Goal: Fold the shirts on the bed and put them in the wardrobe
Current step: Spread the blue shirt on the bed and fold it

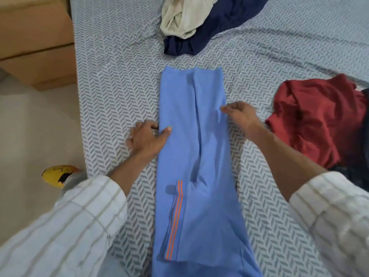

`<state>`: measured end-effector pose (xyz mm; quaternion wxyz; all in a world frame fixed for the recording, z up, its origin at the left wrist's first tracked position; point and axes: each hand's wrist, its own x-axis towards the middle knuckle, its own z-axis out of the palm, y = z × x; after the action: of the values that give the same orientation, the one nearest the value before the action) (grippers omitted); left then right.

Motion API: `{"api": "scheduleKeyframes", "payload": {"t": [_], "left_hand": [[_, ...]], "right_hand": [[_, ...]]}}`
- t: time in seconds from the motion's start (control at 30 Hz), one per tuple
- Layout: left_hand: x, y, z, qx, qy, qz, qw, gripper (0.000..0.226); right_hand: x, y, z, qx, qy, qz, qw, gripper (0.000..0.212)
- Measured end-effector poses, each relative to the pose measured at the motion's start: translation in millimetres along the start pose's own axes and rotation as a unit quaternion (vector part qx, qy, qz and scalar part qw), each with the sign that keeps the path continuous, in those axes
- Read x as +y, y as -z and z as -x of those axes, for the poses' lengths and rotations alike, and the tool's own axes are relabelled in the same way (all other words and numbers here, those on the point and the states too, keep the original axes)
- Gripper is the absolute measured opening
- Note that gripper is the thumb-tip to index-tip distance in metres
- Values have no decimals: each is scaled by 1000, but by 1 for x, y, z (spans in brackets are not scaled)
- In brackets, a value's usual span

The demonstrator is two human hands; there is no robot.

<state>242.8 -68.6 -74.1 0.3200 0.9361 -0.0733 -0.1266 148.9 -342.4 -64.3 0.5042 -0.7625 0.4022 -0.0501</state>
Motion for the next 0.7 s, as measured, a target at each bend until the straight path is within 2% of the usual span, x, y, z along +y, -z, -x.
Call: {"api": "scheduleKeyframes", "payload": {"t": [0.13,0.23,0.27,0.33,0.37,0.43,0.53,0.63,0.7], "left_hand": [[23,-12,-75,-11,-2,2,1000,61],[45,-17,-113,-44,-9,38,998,58],[51,-20,-124,-57,-3,49,997,53],[61,-21,-146,-67,15,56,996,43],[61,-22,-159,-68,16,66,995,43],[65,-20,-179,-65,22,105,992,52],[58,-27,-209,-32,30,131,990,46],[67,-25,-207,-12,37,156,987,34],[69,-25,-203,-14,31,168,985,32]], "right_hand": [[-21,-4,-64,-27,-46,-44,998,58],[-27,-9,-104,-31,-69,-63,995,68],[-33,-9,-112,-29,-73,-58,995,67],[-44,-10,-123,-47,-56,-56,996,41],[-47,-10,-129,-57,-44,-63,995,25],[-50,-9,-138,-60,-20,-77,995,8],[-51,-10,-150,-53,-2,-102,993,11],[-45,-11,-158,-46,12,-95,994,27],[-42,-9,-161,-59,23,-108,992,27]]}}
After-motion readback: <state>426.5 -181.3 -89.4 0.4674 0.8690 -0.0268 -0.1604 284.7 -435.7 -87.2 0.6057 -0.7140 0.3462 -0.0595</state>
